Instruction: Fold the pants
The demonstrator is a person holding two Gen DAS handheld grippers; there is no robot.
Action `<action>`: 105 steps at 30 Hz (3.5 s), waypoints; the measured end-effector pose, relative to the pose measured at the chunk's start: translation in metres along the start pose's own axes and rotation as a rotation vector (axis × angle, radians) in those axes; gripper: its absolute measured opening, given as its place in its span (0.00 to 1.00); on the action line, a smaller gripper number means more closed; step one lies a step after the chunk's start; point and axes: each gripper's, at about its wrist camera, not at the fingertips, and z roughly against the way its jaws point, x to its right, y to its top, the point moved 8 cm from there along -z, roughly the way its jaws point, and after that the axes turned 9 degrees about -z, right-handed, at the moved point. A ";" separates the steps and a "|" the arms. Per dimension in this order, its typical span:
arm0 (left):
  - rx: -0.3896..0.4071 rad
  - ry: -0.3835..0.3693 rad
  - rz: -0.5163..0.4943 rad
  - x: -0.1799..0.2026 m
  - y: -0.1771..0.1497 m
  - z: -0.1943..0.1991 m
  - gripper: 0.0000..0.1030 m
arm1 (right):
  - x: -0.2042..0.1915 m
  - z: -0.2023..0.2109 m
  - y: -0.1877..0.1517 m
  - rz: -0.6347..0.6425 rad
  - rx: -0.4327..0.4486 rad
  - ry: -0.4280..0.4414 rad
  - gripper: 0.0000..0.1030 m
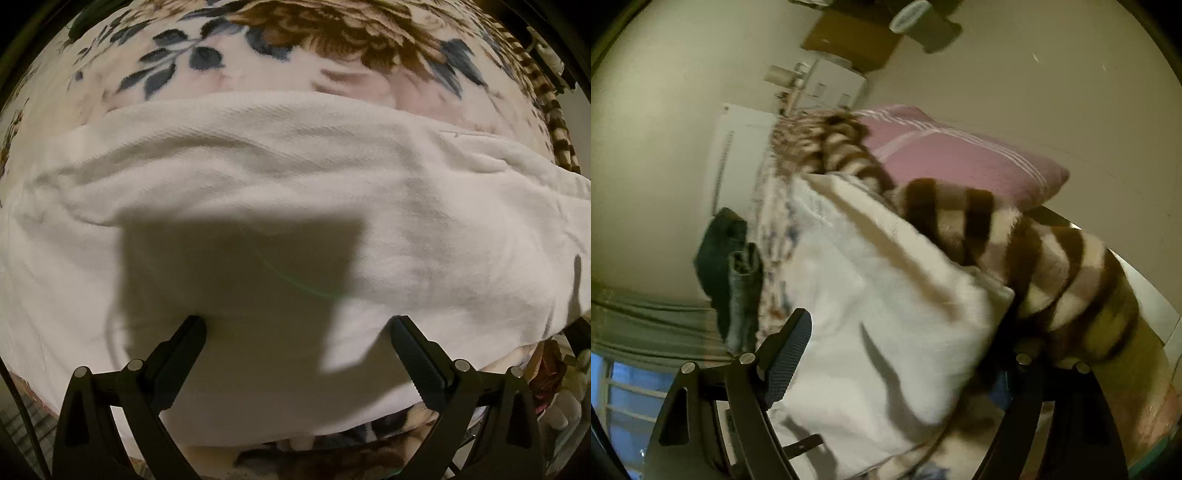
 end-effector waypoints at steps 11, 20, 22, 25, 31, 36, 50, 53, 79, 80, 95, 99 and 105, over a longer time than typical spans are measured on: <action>-0.009 -0.013 0.020 -0.001 -0.011 -0.003 1.00 | 0.007 0.048 -0.005 0.122 0.039 -0.199 0.82; -0.004 0.000 0.007 0.000 -0.019 -0.003 1.00 | -0.006 0.010 0.020 0.128 -0.008 -0.059 0.66; -0.003 0.002 0.008 0.001 -0.019 -0.004 1.00 | -0.016 0.017 0.016 0.132 0.003 -0.001 0.64; -0.001 0.004 0.016 0.002 -0.020 -0.005 1.00 | -0.013 0.009 0.012 0.107 -0.021 0.021 0.64; -0.003 -0.001 0.011 0.003 -0.023 -0.005 1.00 | -0.030 0.005 -0.007 0.223 -0.007 -0.073 0.63; -0.003 0.007 0.010 0.002 -0.023 -0.007 1.00 | -0.058 0.014 -0.025 0.315 0.054 -0.081 0.51; -0.078 -0.019 0.037 0.002 -0.013 -0.032 1.00 | -0.021 -0.021 0.009 -0.023 0.026 0.033 0.08; -0.095 -0.046 0.060 0.002 -0.012 -0.026 1.00 | -0.024 -0.018 0.007 -0.037 0.027 0.040 0.08; 0.135 0.041 0.521 -0.287 -0.189 0.088 1.00 | -0.213 -0.212 -0.462 0.778 -0.490 -0.148 0.12; 0.137 0.035 0.532 -0.295 -0.194 0.086 1.00 | -0.202 -0.227 -0.473 0.793 -0.528 -0.214 0.17; 0.201 -0.315 0.483 -0.253 -0.107 0.070 1.00 | -0.196 -0.136 -0.366 0.701 -0.492 -0.371 0.87; 0.136 -0.265 0.377 -0.224 -0.081 0.037 0.94 | -0.166 -0.143 -0.331 0.610 -0.444 -0.427 0.87; 0.239 -0.138 0.282 -0.218 -0.086 0.054 0.09 | -0.136 -0.146 -0.301 0.523 -0.389 -0.483 0.87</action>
